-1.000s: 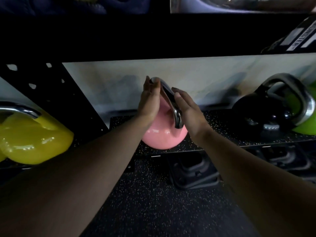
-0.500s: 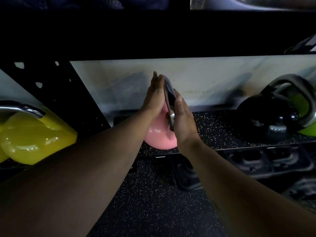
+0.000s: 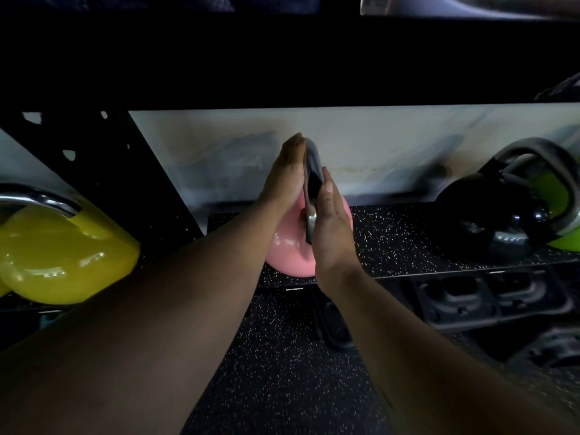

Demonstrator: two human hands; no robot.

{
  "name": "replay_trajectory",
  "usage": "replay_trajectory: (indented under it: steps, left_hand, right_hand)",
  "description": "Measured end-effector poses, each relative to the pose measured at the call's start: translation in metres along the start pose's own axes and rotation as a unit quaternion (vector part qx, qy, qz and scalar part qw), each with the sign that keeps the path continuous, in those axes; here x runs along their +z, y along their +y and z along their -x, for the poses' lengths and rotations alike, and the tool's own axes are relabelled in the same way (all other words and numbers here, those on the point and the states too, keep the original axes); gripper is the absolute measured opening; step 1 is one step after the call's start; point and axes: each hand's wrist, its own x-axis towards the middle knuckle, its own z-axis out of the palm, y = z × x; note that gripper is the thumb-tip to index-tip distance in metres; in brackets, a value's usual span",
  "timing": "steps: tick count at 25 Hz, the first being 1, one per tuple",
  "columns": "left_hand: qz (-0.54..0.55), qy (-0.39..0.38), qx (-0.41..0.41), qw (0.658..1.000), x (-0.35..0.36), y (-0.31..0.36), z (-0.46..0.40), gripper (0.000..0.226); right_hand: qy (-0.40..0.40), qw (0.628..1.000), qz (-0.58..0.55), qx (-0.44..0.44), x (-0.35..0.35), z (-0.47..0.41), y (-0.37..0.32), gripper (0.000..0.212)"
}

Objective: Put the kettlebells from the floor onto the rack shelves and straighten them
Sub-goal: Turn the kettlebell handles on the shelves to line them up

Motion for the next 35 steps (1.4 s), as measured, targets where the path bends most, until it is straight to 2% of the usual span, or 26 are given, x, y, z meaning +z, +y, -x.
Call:
replay_trajectory:
  steps: [7,11,15,17,20,22,24,26,29,31,35]
  left_hand:
    - [-0.077,0.007,0.020,0.997,-0.003,-0.001,-0.001,0.054]
    - [-0.095,0.004,0.026,0.995,-0.006,0.000,-0.005,0.054]
    - [-0.134,0.013,-0.031,0.990,-0.007,0.003,-0.005,0.061]
    - [-0.155,0.031,-0.040,0.987,-0.006,0.008,0.004,0.065]
    - [-0.239,0.100,0.015,0.966,-0.013,0.009,0.038,0.054]
    - [-0.363,0.099,0.048,0.926,-0.027,0.001,0.073,0.046]
    - [-0.475,0.061,0.057,0.876,-0.050,-0.006,0.102,0.041]
    - [-0.538,0.052,0.049,0.840,-0.078,-0.004,0.123,0.038]
    - [-0.620,0.075,0.043,0.780,-0.119,0.002,0.149,0.033]
    - [-0.634,0.107,0.030,0.765,-0.149,0.006,0.166,0.029]
    - [-0.662,0.137,0.027,0.736,-0.226,0.005,0.191,0.029]
  right_hand:
    - [-0.032,0.996,0.084,-0.020,-0.015,0.003,-0.005,0.049]
    - [-0.027,0.995,0.091,-0.020,-0.014,0.002,-0.003,0.049]
    - [-0.030,0.991,0.130,-0.033,-0.015,0.001,-0.001,0.052]
    - [-0.056,0.984,0.168,-0.030,-0.021,0.000,-0.004,0.051]
    - [-0.089,0.972,0.218,-0.028,-0.040,-0.004,-0.015,0.043]
    - [-0.085,0.928,0.355,-0.069,-0.061,-0.003,-0.025,0.036]
    - [-0.063,0.849,0.507,-0.134,-0.081,0.002,-0.035,0.032]
    - [-0.051,0.787,0.583,-0.196,-0.091,0.008,-0.048,0.025]
    - [-0.057,0.718,0.632,-0.285,-0.074,0.020,-0.060,0.019]
    - [-0.072,0.695,0.627,-0.345,-0.042,0.030,-0.064,0.014]
    - [-0.116,0.713,0.581,-0.376,0.050,0.063,-0.058,0.007]
